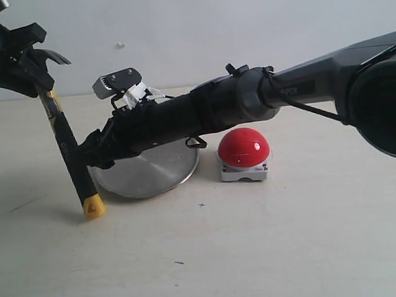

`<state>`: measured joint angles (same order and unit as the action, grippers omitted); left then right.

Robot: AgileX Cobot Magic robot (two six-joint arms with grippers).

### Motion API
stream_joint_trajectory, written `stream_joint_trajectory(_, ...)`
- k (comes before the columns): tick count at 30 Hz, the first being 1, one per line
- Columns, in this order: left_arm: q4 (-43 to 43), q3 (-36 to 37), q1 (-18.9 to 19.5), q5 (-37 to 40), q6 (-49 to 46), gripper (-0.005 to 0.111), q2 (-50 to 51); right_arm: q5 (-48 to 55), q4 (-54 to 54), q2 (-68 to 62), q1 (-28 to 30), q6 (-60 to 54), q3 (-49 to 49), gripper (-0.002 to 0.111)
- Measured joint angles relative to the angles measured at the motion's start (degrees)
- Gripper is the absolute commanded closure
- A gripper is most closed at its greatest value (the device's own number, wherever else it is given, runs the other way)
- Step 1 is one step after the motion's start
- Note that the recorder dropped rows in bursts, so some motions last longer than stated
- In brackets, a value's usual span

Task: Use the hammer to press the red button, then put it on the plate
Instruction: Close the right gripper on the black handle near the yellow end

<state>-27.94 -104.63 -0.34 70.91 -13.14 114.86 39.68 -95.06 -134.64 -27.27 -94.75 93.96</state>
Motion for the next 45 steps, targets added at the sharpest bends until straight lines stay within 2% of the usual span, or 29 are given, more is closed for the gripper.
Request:
stream_joint_trajectory(7, 0.0, 0.34, 0.0, 0.0, 0.0, 0.107, -1.15, -0.2, 0.47, -0.47, -1.11, 0.0, 1.41, 0.045)
stream_joint_trajectory(17, 0.05, 0.95, 0.0, 0.0, 0.0, 0.107, -1.83, -6.26, 1.1, -0.47, -4.79, 1.03, 4.67, 0.045)
stream_joint_trajectory(28, 0.44, 0.95, 0.0, 0.0, 0.0, 0.107, -3.17, -5.25, 10.77, -2.46, -4.79, 7.5, 4.67, 0.045)
stream_joint_trajectory(33, 0.44, 0.95, 0.0, 0.0, 0.0, 0.107, -3.17, -5.14, 10.4, -2.96, -4.79, 7.91, 4.71, 0.045)
stream_joint_trajectory(45, 0.44, 0.95, 0.0, 0.0, 0.0, 0.107, -3.17, -6.1, 1.81, -4.37, -4.79, 1.93, 4.71, 0.049)
